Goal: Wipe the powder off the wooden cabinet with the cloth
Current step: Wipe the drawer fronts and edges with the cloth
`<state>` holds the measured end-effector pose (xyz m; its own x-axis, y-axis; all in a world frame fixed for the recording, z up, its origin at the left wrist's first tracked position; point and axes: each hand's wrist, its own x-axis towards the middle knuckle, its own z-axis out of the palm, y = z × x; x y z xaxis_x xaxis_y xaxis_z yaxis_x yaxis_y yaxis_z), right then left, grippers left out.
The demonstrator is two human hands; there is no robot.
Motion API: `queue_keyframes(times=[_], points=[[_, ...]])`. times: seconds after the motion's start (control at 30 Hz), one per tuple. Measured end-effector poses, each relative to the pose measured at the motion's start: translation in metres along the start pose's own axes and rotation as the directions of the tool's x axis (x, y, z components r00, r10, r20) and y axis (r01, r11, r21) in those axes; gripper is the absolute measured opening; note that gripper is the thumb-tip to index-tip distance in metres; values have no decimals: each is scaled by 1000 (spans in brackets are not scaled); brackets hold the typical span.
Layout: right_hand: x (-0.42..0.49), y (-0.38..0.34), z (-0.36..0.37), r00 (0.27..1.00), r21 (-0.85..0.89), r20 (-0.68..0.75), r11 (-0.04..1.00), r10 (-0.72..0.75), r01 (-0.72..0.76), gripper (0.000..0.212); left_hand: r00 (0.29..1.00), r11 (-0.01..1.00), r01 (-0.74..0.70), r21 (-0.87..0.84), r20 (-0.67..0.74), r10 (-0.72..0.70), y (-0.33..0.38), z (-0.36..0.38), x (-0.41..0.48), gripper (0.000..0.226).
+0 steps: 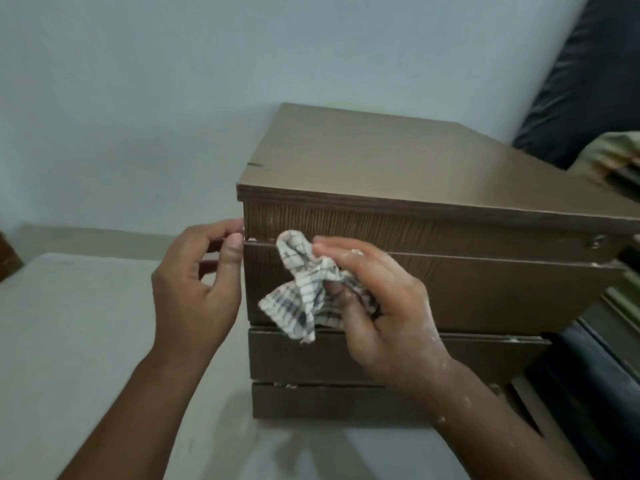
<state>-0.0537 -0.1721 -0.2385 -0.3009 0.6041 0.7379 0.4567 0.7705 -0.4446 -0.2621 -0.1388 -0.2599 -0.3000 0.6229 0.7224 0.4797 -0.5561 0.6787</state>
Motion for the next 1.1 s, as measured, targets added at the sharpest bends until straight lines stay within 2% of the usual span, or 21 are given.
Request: queue_keyframes(times=[0.07, 0.13, 0.2, 0.33, 0.47, 0.53, 0.63, 0.77, 0.87, 0.93, 1.1], points=[[-8, 2, -5, 984, -2, -177, 1000, 26, -27, 33, 997, 998, -66, -6, -29, 65, -1, 6, -5, 12], [-17, 3, -12, 934, -13, -351, 997, 66, -75, 30, 994, 995, -95, 22, -47, 96, 3, 11, -9, 15], [-22, -1, -20, 886, -1, -448, 991, 120, -135, 31, 995, 996, -79, 33, -61, 81, 7, 12, -11, 19], [-14, -11, -35, 861, 3, -479, 981, 170, -192, 38, 996, 997, 39, -69, -75, -44, 10, 9, -12, 24], [-2, -22, -39, 850, 3, -503, 983, 159, -182, 36, 997, 998, 19, -54, -80, -23, 15, 6, -15, 25], [4, -27, -35, 854, 23, -486, 979, 187, -201, 37, 997, 998, -14, -66, -82, 9, 18, 2, -19, 25], [10, -39, -22, 906, -30, -383, 977, 182, -209, 41, 992, 994, -81, -68, -104, 74, 22, -4, -30, 24], [20, -55, 5, 980, -152, -132, 974, 151, -171, 51, 991, 996, -89, -31, -105, 86, 16, -9, -42, 28], [20, -50, 35, 994, -381, 8, 919, 111, -99, 41, 996, 998, -69, -4, -62, 68, 14, -6, -47, 34], [17, -45, 49, 998, -531, -18, 845, 65, -65, 32, 995, 997, -73, 1, -73, 73, 16, -3, -49, 36], [10, -28, 46, 995, -596, -97, 802, -27, -37, 24, 979, 980, -183, 83, -80, 189, 15, 3, -47, 37]])
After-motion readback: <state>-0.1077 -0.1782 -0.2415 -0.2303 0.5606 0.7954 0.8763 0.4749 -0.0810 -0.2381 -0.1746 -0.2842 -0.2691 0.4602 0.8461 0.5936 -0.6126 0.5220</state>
